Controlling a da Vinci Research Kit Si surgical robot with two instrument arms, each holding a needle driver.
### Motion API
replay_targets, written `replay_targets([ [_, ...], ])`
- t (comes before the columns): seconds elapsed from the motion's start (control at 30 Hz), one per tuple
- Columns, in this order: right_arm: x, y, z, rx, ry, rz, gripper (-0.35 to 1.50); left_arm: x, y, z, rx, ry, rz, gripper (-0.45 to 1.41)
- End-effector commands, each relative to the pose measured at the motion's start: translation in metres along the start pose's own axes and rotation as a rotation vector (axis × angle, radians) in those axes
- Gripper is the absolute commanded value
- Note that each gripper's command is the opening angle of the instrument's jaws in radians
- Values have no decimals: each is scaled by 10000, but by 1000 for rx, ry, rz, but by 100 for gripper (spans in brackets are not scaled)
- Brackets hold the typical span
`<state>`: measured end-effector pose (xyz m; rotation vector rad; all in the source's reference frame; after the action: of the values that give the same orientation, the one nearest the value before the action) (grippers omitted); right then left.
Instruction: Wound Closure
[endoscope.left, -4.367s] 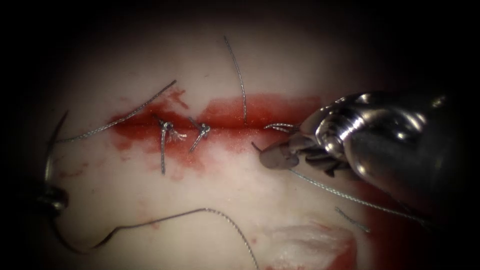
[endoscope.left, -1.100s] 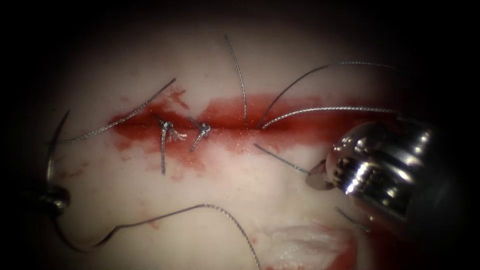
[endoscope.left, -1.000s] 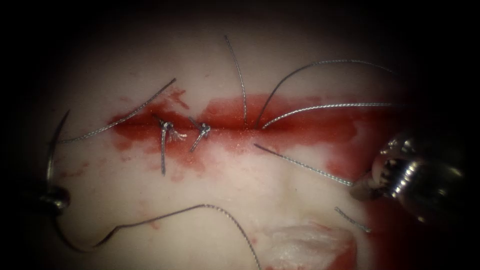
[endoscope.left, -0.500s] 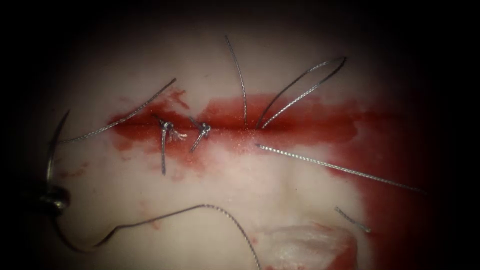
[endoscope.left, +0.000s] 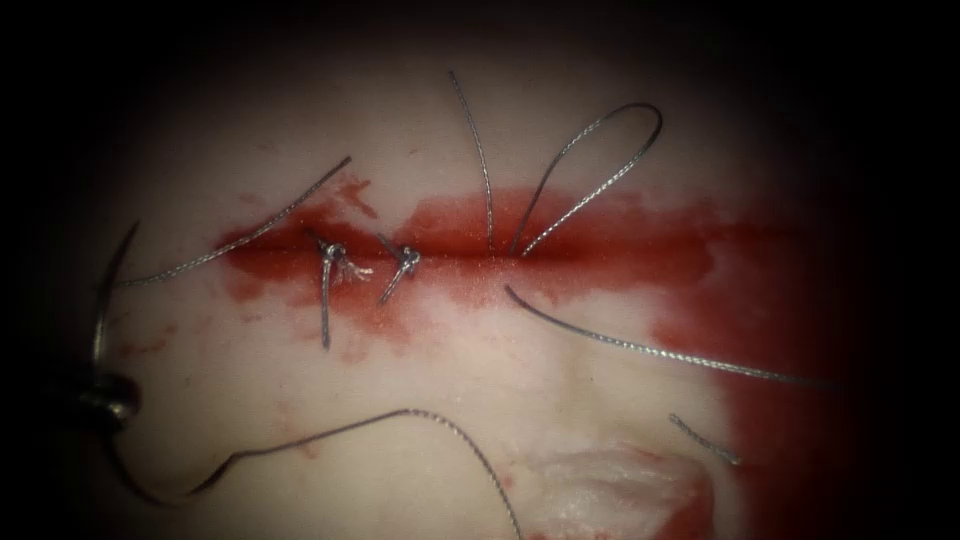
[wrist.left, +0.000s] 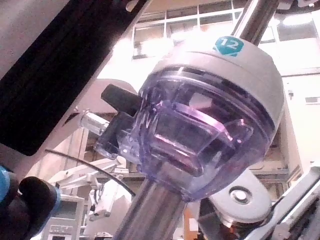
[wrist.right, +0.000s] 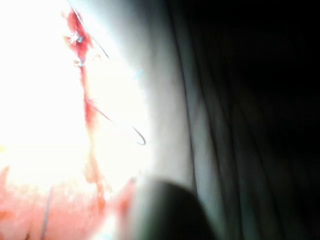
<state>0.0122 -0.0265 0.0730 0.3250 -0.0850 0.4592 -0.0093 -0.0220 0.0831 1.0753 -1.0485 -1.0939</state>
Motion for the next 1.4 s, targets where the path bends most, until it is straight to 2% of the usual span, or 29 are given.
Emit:
replay_targets([
  [0.03,51,-13,-4,-8,10,27,116,-13,-3,3,2,-4,6,-45],
  [0.1,89,-38,-2,-7,24,33,110,-13,-3,3,2,-4,6,-45],
  [0.17,107,-52,-1,5,52,5,98,-13,-3,3,2,-5,6,-45],
  [0.2,118,-61,1,16,82,4,98,-13,-3,3,2,-5,6,-45],
  [0.23,132,-75,3,34,128,7,83,-13,-3,3,2,-5,6,-45],
  [0.27,143,-89,6,41,160,4,44,-13,-3,3,1,-5,6,-45],
  [0.3,147,-94,7,42,171,-3,26,-13,-3,3,1,-5,6,-45],
  [0.37,158,-102,11,38,184,-19,17,-13,-4,4,1,-5,6,-45],
  [0.4,167,-108,16,30,187,-20,27,-12,-4,4,1,-6,6,-45],
  [0.47,173,-112,20,21,188,-32,27,-12,-4,5,0,-6,6,-45],
  [0.57,177,-118,27,13,192,-31,84,-12,-4,5,0,-7,6,-45],
  [0.6,179,-120,27,17,205,-27,86,-12,-4,5,0,-6,6,-45],
  [0.63,181,-121,25,30,231,-31,76,-12,-4,5,0,-6,6,-45],
  [0.67,182,-120,23,41,251,-24,63,-12,-4,5,0,-6,6,-45],
  [0.7,185,-119,19,58,279,-13,32,-12,-4,5,0,-6,6,-45],
  [0.73,187,-118,16,72,301,-3,21,-12,-4,5,0,-6,6,-45],
  [0.8,192,-114,7,105,348,20,34,-12,-4,5,0,-6,6,-45],
  [0.87,191,-112,-9,128,353,30,21,-12,-4,5,-2,-4,6,-45],
  [0.97,191,-116,-18,118,348,32,7,-12,-4,5,-2,-5,6,-45],
  [1.1,193,-126,-14,105,333,48,9,-12,-3,6,-5,-3,7,-45],
  [1.17,195,-134,-1,90,321,40,36,-12,-3,6,-5,-3,7,-45],
  [1.27,193,-136,13,87,320,32,51,-12,-4,6,-7,-5,7,-45],
  [1.33,193,-135,20,80,323,30,73,-12,-4,6,-7,-5,7,-45],
  [1.4,192,-133,24,75,321,29,73,-11,-4,6,-7,-5,7,-45],
])
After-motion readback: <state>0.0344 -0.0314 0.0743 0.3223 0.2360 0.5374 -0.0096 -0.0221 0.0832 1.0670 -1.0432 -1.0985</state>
